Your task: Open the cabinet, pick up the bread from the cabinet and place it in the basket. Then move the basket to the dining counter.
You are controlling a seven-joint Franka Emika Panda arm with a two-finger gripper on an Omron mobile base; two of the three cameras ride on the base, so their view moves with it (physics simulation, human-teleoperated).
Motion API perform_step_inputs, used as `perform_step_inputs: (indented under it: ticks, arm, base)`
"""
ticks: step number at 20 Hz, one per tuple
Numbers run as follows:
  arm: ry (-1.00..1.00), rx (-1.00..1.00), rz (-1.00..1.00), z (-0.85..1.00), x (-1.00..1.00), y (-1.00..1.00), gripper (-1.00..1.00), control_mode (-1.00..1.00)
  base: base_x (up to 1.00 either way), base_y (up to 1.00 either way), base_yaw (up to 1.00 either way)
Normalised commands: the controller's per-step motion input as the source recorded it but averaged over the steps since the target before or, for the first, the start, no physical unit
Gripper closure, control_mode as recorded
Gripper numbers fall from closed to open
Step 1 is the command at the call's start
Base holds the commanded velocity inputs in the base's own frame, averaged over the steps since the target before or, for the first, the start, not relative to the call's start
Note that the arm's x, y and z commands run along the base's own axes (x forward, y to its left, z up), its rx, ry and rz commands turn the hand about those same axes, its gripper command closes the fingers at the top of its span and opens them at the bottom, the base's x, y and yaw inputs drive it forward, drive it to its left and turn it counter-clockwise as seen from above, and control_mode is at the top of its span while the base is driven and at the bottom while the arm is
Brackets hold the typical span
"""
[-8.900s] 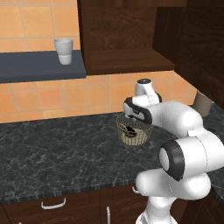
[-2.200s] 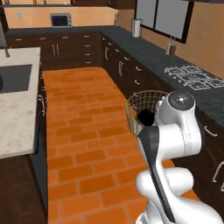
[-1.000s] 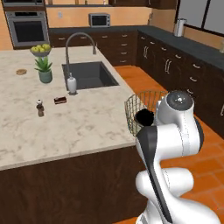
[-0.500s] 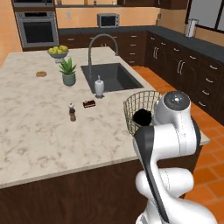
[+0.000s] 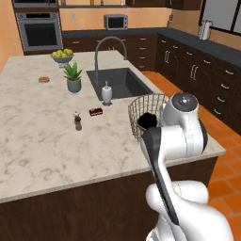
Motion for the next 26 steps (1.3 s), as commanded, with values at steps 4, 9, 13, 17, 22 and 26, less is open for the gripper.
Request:
perform_step_inputs:
  ticks: [4, 9, 13, 17, 22, 26]
  arm:
    - [0.11, 0.02, 0.29, -0.12, 0.60, -0.01, 1.00, -1.00]
    - [0.16, 0.02, 0.23, -0.28, 0.56, 0.00, 1.00, -1.00]
    - [0.21, 0.00, 0.15, -0.76, 0.91, -0.09, 1.00, -1.00]
    - [0.25, 0.00, 0.02, -0.92, 1.00, -0.19, 1.00, -1.00]
    - [0.04, -0.01, 0.00, -0.70, 0.65, -0.07, 1.00, -1.00]
    - [-0.07, -0.06, 0.00, -0.46, 0.29, 0.00, 1.00, -1.00]
  base:
    - [0.00, 0.00, 0.00]
    - [0.00, 0.00, 0.00]
    - [0.00, 0.00, 0.00]
    - [0.00, 0.00, 0.00]
    - [0.00, 0.00, 0.00]
    - [0.00, 0.00, 0.00]
